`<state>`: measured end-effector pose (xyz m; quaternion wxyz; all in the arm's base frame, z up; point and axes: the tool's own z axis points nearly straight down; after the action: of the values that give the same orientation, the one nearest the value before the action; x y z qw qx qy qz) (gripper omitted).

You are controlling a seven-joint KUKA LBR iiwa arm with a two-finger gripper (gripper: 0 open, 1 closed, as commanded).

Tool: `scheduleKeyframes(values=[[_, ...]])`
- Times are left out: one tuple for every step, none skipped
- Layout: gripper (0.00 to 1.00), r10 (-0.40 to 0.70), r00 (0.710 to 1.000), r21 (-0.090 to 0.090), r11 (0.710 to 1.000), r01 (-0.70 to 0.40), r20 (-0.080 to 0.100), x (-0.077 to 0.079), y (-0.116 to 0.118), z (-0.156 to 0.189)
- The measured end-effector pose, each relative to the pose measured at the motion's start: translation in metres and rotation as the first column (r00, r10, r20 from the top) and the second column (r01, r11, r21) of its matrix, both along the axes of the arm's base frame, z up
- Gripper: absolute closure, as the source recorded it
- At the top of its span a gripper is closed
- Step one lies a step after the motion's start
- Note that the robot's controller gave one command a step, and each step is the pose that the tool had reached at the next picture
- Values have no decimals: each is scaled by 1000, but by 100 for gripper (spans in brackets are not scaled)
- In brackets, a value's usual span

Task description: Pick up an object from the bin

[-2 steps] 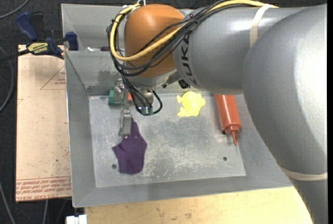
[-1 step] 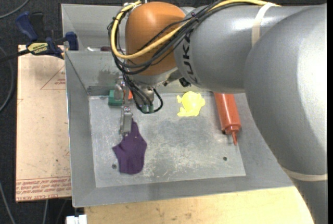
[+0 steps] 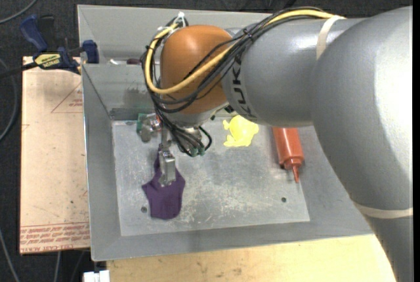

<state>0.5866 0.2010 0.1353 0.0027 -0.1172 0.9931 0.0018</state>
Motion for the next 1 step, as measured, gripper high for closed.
scheduleKeyframes(values=[[0,254,967,-2,967,-254,-9,-16,-22,-14]])
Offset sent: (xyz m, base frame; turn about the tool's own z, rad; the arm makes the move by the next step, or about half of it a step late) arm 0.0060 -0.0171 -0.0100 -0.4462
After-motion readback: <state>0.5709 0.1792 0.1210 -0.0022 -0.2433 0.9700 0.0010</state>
